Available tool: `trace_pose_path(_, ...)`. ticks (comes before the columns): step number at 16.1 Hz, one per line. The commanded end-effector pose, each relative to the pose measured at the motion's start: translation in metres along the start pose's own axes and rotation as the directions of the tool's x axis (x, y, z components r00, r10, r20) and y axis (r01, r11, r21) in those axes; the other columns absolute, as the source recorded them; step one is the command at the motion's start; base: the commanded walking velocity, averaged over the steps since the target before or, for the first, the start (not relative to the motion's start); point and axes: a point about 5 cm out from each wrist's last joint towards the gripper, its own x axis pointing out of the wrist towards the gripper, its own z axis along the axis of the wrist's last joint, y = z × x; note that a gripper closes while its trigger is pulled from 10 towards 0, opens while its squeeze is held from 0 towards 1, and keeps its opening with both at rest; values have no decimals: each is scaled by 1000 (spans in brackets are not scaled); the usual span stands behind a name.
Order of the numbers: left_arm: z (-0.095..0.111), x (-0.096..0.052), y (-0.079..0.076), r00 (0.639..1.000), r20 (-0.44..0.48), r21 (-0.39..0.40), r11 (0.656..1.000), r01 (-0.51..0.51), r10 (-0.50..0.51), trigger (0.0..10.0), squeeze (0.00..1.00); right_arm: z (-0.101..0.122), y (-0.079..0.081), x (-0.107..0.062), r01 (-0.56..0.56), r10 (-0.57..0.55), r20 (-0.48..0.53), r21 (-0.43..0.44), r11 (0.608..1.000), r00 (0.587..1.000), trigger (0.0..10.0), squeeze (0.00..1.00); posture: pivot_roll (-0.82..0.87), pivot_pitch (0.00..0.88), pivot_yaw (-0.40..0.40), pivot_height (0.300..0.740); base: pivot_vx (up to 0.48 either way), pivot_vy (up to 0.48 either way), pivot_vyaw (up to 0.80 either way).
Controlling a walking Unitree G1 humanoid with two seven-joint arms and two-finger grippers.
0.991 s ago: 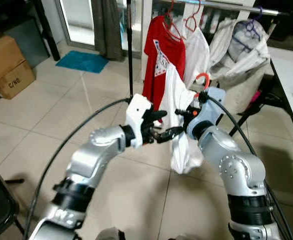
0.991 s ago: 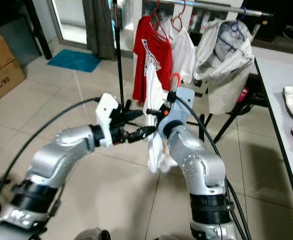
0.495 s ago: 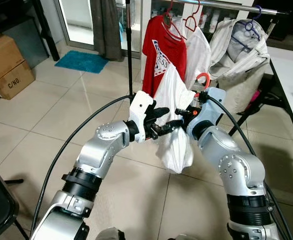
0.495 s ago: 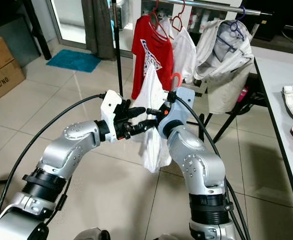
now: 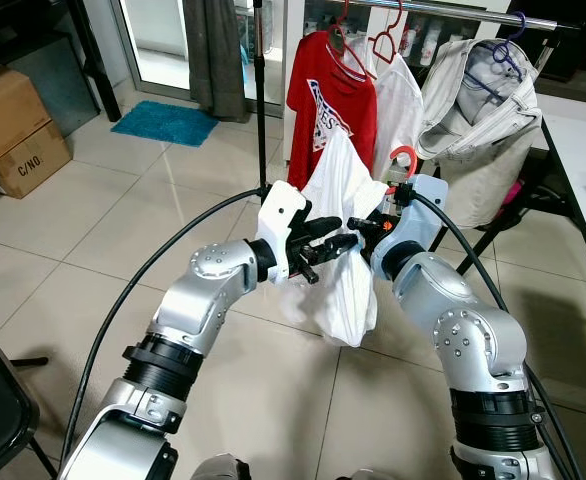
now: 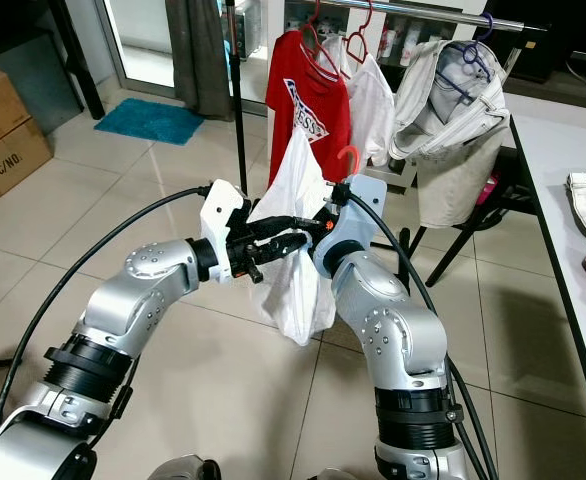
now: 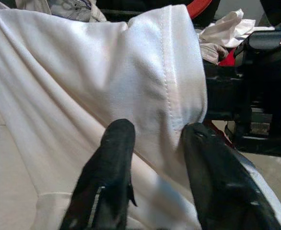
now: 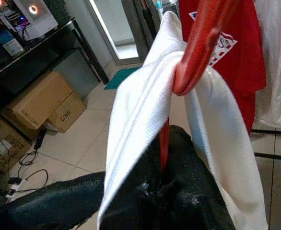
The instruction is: Hang hanger
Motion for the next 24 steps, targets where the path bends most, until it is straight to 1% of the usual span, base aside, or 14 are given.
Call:
trace_pose_path(1,1,-2,1,1000,-4,16,1000,-14,14,0,0,11,1,-1,-5,5,48,-4,1000,999,10000,0,-53,24,-10,740,0,0,0)
trace_pose_path(5,3,-4,10,995,-1,8,994,-105,105,0,0,8,-1,1,7,-6,27,-12,1000,1000,10000,0,-46,28,-4,740,0,0,0)
trace_pose_path(7,7,-5,9,991,21,-9,991,-132,132,0,0,5,-4,-1,20,-20,12,-14,1000,1000,10000,0,-45,40,-8,740,0,0,0)
trace_pose_path(9,3,-9,7,986,19,-36,985,-167,167,0,0,0,-3,-4,2,-2,-5,5,1000,1000,10000,0,-43,51,-19,740,0,0,0)
trace_pose_path(11,-1,-13,7,978,18,-55,977,-206,207,0,0,-1,-5,-6,6,-6,-5,-1,1000,1000,10000,0,-45,53,-20,740,0,0,0)
trace_pose_path(12,-2,-15,8,969,25,-82,967,-242,245,0,0,-3,-9,-7,30,-30,-14,-2,1000,999,10000,0,-43,52,-23,740,0,0,0)
trace_pose_path(13,-3,-20,11,951,30,-121,946,-301,306,0,0,-9,-19,-11,89,-89,-32,14,996,996,10000,0,-41,47,-30,740,0,0,0)
trace_pose_path(14,-4,-23,13,942,24,-131,935,-330,335,0,0,-13,-25,-13,134,-133,-45,23,991,990,10000,0,-40,47,-31,740,0,0,0)
trace_pose_path(16,-9,-27,16,930,-1,-133,922,-364,367,0,0,-22,-44,-19,261,-258,-72,28,965,963,10000,0,-38,44,-34,740,0,0,0)
trace_pose_path(17,-11,-30,17,920,-14,-135,911,-389,391,0,0,-29,-60,-24,369,-362,-94,69,927,927,10000,0,-38,42,-35,740,0,0,0)
trace_pose_path(18,-13,-32,21,903,-27,-139,893,-429,429,0,0,-34,-75,-32,467,-455,-118,107,878,883,10000,0,-41,40,-36,740,0,0,0)
trace_pose_path(20,-16,-34,24,883,-42,-136,872,-469,468,0,0,-33,-80,-35,504,-493,-114,96,859,862,10000,0,-45,39,-38,740,0,0,0)
trace_pose_path(22,-21,-38,31,836,-70,-140,825,-548,544,0,0,-32,-85,-40,563,-554,-108,95,821,826,10000,0,-51,31,-36,740,0,0,0)
trace_pose_path(24,-22,-40,35,814,-78,-134,803,-581,576,0,0,-31,-87,-40,588,-579,-102,95,803,809,10000,0,-50,28,-35,740,0,0,0)
